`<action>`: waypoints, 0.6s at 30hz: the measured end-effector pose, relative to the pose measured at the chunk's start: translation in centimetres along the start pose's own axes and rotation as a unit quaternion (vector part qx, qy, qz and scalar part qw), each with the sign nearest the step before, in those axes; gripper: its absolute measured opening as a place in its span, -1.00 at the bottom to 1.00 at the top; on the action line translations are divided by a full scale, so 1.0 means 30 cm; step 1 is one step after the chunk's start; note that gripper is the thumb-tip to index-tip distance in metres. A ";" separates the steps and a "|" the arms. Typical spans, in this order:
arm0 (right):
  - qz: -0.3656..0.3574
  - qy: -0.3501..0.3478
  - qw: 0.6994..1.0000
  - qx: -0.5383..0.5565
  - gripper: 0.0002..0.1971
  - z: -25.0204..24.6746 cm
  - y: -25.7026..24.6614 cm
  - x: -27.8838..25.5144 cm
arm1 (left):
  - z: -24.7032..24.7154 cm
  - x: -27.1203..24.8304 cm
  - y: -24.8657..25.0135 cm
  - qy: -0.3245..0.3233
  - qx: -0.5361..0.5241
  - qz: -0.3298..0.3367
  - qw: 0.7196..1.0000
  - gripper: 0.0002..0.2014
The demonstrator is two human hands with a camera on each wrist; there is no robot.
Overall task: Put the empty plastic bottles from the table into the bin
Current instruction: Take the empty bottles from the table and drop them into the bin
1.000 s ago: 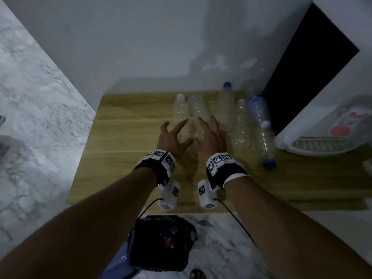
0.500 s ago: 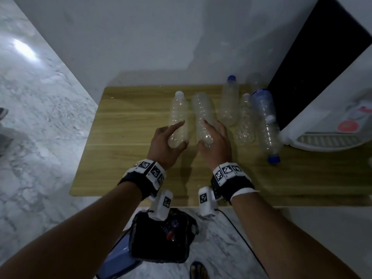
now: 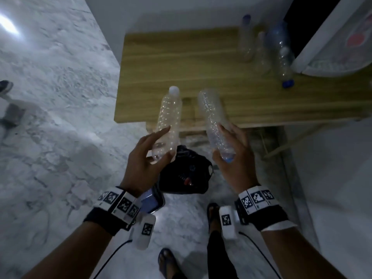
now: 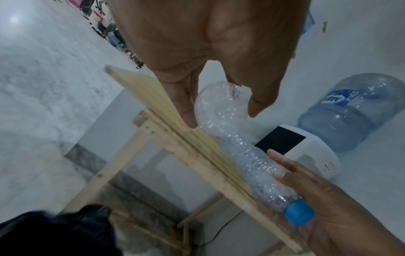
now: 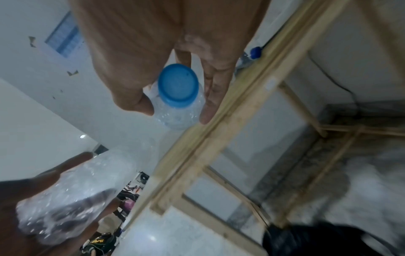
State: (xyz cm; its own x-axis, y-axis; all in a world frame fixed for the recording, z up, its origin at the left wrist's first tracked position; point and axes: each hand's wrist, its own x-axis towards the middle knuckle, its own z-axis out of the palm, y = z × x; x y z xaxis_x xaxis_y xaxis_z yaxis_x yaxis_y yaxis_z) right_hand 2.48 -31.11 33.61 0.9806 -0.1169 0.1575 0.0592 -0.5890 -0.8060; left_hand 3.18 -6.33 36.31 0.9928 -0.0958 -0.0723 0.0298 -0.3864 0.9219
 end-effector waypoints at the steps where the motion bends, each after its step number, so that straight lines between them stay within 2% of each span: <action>1: 0.003 -0.003 1.000 -0.002 -0.36 0.017 -0.001 -0.075 | -0.019 -0.072 -0.032 -0.006 -0.003 -0.009 1.000 -0.46; 5: 0.022 -0.008 0.999 0.023 -0.40 0.109 0.028 -0.330 | -0.056 -0.307 -0.189 -0.033 0.006 -0.042 0.999 -0.48; 9: 0.113 -0.068 0.991 0.031 -0.42 0.229 0.124 -0.478 | -0.005 -0.412 -0.378 -0.066 0.020 -0.104 0.992 -0.51; 14: 0.253 -0.173 0.952 -0.021 -0.46 0.433 0.362 -0.490 | 0.157 -0.350 -0.668 -0.108 0.088 -0.223 0.965 -0.44; 18: 0.308 -0.243 0.919 -0.047 -0.40 0.614 0.588 -0.442 | 0.300 -0.227 -0.907 -0.095 0.100 -0.282 0.949 -0.41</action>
State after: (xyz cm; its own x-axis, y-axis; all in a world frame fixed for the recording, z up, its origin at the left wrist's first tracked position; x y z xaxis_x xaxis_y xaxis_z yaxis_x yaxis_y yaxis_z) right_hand -6.02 -25.23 6.80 0.7913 -0.0938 -0.6042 -0.5295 -0.5992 -0.6005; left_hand -5.42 -3.43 8.29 0.7859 0.0218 -0.6180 0.5091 -0.5902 0.6265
